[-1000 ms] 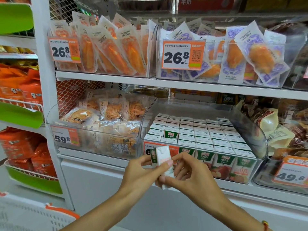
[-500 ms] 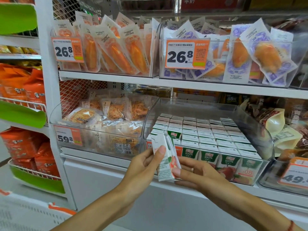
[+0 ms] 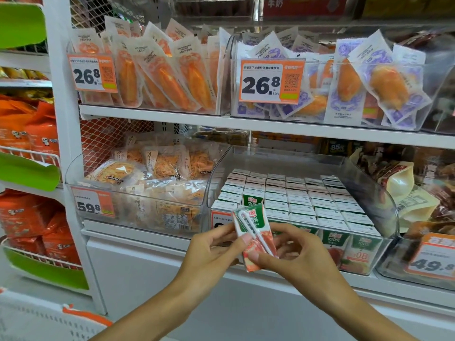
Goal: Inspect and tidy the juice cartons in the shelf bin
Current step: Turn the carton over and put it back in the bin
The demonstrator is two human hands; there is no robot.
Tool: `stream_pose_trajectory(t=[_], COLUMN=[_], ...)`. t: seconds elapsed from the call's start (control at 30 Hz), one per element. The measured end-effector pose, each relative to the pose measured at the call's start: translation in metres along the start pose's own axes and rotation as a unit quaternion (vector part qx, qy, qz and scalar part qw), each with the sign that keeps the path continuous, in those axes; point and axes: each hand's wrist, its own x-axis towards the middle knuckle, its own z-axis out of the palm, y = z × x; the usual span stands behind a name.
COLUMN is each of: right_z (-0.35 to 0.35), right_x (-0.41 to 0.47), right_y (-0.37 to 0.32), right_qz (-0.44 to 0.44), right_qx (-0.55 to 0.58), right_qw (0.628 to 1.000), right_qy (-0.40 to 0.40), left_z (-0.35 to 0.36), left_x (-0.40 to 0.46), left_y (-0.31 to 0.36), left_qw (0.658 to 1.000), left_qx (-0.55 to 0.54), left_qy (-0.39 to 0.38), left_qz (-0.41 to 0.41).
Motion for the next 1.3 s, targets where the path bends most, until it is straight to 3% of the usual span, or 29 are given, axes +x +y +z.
stream_pose_trajectory(t=[0.27, 0.53, 0.7, 0.8, 0.87, 0.97, 1.13, 1.3], right_z=[-0.016, -0.023, -0.023, -0.022, -0.020, -0.019, -0.017, -0.014], right_x=[0.009, 0.006, 0.003, 0.003, 0.003, 0.003, 0.003, -0.004], right_y=[0.006, 0.004, 0.000, 0.000, 0.001, 0.003, 0.000, -0.001], right_qz=[0.044, 0.083, 0.082, 0.083, 0.081, 0.084, 0.093, 0.037], right_qx=[0.115, 0.195, 0.199, 0.181, 0.164, 0.161, 0.159, 0.161], right_qw=[0.985, 0.969, 0.970, 0.975, 0.979, 0.980, 0.982, 0.985], right_qy=[-0.118, -0.125, -0.116, -0.095, -0.088, -0.083, -0.036, -0.041], left_z=[-0.005, -0.009, -0.006, -0.004, -0.002, -0.001, -0.003, -0.008], left_x=[0.000, -0.002, 0.006, 0.006, 0.004, 0.002, 0.000, -0.002], left_y=[0.006, 0.012, 0.005, 0.007, 0.006, 0.001, 0.004, 0.001], left_qw=[0.997, 0.993, 0.979, 0.965, 0.971, 0.988, 0.991, 0.981], left_qx=[-0.051, -0.064, -0.164, -0.208, -0.176, -0.087, 0.108, 0.168], left_qy=[-0.020, -0.071, -0.036, -0.078, -0.098, -0.055, -0.078, -0.013], left_qz=[-0.060, -0.063, -0.116, -0.139, -0.131, -0.115, 0.009, 0.097])
